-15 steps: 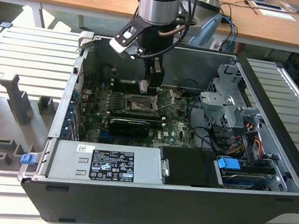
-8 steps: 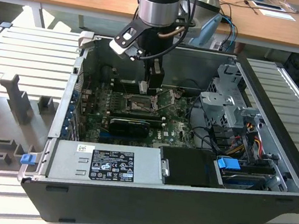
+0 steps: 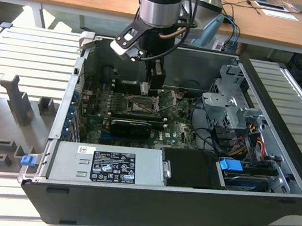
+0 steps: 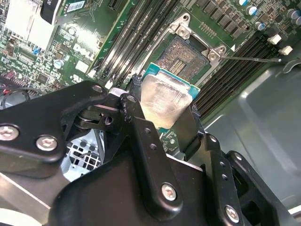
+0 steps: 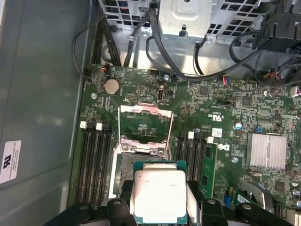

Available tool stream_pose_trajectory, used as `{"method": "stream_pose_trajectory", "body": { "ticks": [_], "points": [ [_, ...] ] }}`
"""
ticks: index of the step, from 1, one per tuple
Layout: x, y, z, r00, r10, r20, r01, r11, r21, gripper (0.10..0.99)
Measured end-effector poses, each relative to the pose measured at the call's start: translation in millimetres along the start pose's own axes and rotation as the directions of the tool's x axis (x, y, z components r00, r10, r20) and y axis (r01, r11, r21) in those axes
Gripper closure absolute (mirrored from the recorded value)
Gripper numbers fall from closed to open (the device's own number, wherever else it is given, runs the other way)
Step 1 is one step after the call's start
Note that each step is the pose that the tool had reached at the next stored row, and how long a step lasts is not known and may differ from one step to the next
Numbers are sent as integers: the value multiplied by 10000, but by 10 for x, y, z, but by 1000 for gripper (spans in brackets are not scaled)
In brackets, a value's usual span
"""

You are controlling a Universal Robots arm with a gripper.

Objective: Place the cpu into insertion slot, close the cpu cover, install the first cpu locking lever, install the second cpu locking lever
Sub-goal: 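Place the cpu into insertion slot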

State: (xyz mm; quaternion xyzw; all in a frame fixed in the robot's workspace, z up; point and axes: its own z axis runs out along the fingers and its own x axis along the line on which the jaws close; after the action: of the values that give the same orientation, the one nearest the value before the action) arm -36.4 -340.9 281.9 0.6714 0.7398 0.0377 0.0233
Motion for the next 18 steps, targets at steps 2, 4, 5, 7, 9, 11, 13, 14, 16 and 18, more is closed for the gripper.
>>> {"method": "stream_pose_trajectory", "body": {
  "ticks": [2,4,5,7,9,11,13,14,16,18],
  "points": [
    [0,-2,6,9999,121,10,-121,9999,-2,561],
    [0,-6,35,9996,281,25,-281,9996,-5,561],
    [-1,-7,45,9994,340,30,-340,9994,-6,561],
    [-1,-7,49,9992,395,37,-395,9992,-6,561],
    [-1,-8,55,9991,433,39,-433,9991,-8,561],
    [-1,-8,62,9989,467,41,-467,9989,-8,561],
    [0,-19,72,9985,547,48,-547,9985,-11,561],
    [0,-22,94,9982,590,52,-590,9983,-11,561],
    [9,-40,155,9981,620,55,-620,9981,-12,561],
    [15,-48,233,9980,623,56,-623,9981,-12,561]
  ]
}}
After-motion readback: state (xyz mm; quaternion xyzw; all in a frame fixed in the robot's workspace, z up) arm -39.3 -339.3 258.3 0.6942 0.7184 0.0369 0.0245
